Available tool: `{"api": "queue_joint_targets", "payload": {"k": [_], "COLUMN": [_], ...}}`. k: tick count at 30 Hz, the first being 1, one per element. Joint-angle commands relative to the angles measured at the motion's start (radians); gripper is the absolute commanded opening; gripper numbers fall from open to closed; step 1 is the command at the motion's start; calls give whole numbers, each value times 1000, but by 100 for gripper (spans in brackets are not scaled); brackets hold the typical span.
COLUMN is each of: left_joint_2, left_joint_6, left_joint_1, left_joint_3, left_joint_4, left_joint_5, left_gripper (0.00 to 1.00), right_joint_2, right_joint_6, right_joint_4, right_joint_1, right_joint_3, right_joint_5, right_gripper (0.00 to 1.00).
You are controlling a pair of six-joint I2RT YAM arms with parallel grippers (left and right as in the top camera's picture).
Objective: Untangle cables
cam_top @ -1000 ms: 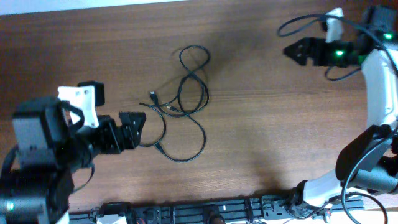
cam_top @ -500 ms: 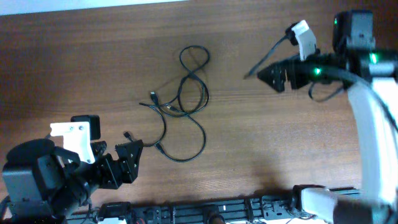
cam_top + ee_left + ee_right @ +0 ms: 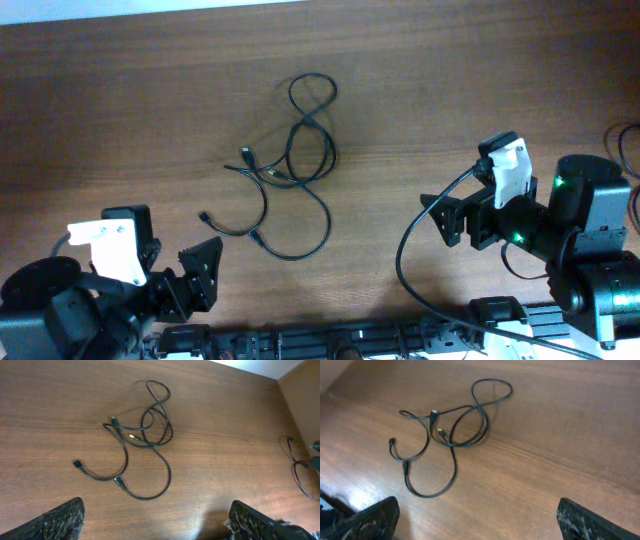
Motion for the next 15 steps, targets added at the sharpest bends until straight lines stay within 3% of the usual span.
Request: {"api": "queue_joint_targets", "payload": {"k": [1,10,15], "left_joint_2": [-7,-7,-7], "left_joint_6": [-58,-95,0], "left_joint_1": [5,5,5], "left_joint_3": [-53,-276,-311], "left_joint_4": [1,58,121], "left_joint_5": [-108,-78,-31], "left_gripper": [93,92,95], "right_joint_2": [5,18,65], "right_joint_6": [26,26,26], "right_joint_4": [-18,-44,-44], "right_joint_1": [7,7,6], "right_joint_3": [-11,-11,-11], "right_joint_5": [13,16,-7], "right_gripper": [99,99,99]}}
